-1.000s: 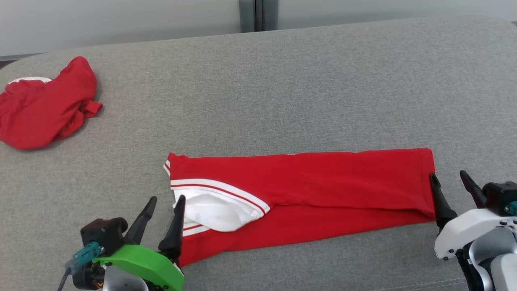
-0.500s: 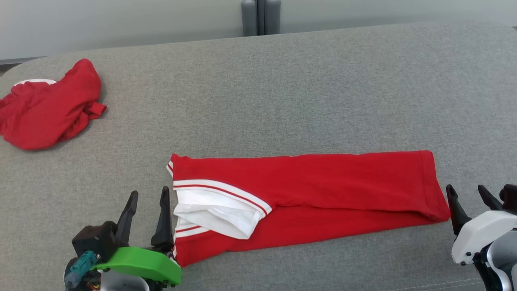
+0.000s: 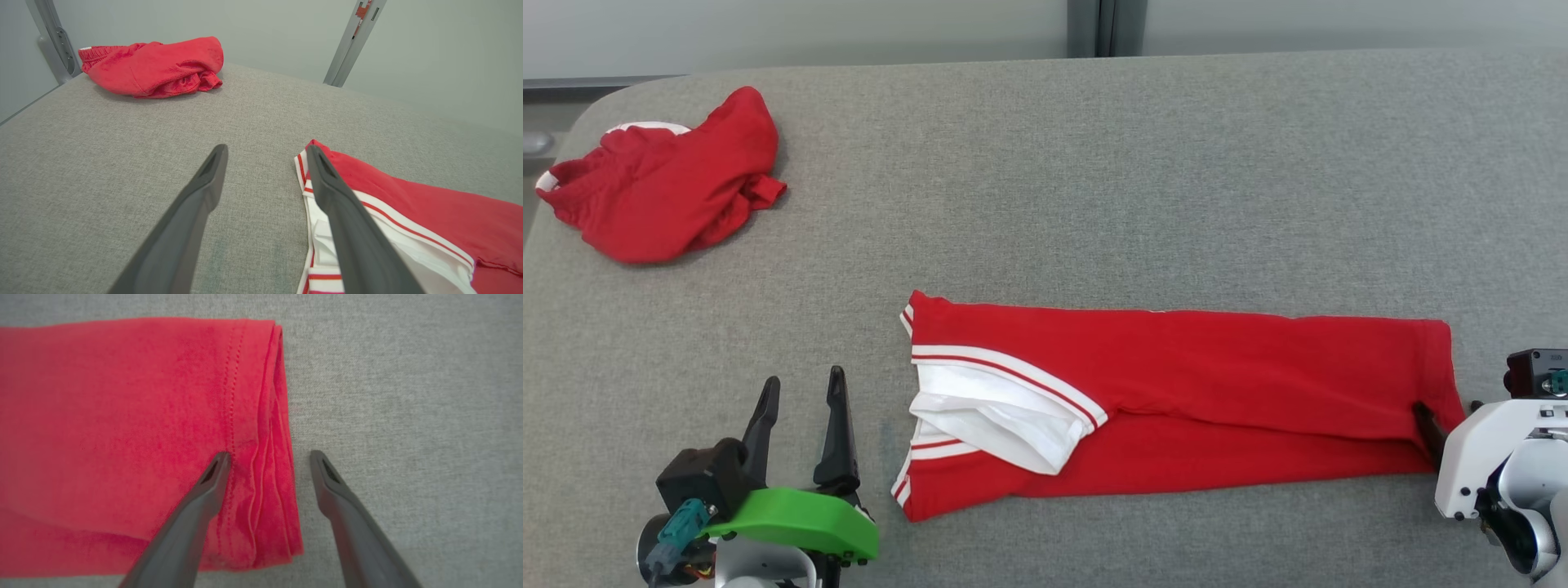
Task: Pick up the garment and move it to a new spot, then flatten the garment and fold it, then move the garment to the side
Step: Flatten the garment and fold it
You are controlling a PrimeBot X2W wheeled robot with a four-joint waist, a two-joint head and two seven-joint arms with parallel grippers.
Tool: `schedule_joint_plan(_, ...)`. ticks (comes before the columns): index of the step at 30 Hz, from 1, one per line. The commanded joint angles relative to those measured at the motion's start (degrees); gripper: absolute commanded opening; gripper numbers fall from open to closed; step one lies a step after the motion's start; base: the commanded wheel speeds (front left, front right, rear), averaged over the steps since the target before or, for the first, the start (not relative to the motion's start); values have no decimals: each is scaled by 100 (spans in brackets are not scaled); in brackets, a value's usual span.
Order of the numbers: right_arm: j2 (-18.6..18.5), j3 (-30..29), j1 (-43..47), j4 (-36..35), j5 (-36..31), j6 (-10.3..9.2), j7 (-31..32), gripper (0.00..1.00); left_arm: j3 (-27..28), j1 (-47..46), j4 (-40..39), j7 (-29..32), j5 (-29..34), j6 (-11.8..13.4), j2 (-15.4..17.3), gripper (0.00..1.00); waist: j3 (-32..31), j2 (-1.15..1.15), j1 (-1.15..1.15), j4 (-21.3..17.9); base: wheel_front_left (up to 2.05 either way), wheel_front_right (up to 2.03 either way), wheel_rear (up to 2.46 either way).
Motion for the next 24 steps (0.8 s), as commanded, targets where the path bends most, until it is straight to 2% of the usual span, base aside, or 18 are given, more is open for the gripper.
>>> schedule_joint_plan(1, -61, 67, -88, 119, 22, -9, 45, 100, 29, -103, 17, -38, -15, 11, 21, 100, 23, 0, 0, 62, 0, 0, 0)
schedule_joint_plan(2, -83, 126, -116, 224, 36, -10, 65, 66, 27, -115, 32, -44, -18, 8, 20, 100, 18, 0, 0, 76, 0, 0, 0)
schedule_joint_plan(3, -77, 159, -137, 301, 72, -10, 69, 39, 26, -123, 47, -46, -23, 4, 21, 100, 12, 0, 0, 84, 0, 0, 0)
schedule_joint_plan(4, -65, 185, -160, 371, 136, -10, 34, 25, 25, -124, 64, -50, -28, 1, 24, 100, 1, 0, 0, 87, 0, 0, 0)
schedule_joint_plan(5, -59, 208, -180, 413, 195, -10, -2, 5, 22, -117, 75, -52, -25, 0, 26, 100, -8, 0, 0, 85, 0, 0, 0)
schedule_joint_plan(6, -66, 238, -212, 465, 243, -10, -24, 0, 15, -106, 90, -53, -27, 0, 29, 100, -22, 0, 0, 75, 0, 0, 0)
schedule_joint_plan(12, -370, 114, -379, 588, 448, -16, -193, 0, -23, -62, 88, -19, -11, 37, 53, 100, -118, 0, 0, -86, 0, 0, 0)
schedule_joint_plan(17, -797, -327, -333, 580, 560, -12, -195, 0, -140, -147, 75, 32, 0, -2, -14, 100, -94, 0, 0, -259, 0, 0, 0)
schedule_joint_plan(24, -860, -565, -310, 446, 629, -11, -224, 0, -224, -228, 180, 36, 18, -37, -61, 100, -47, 0, 0, -457, 0, 0, 0)
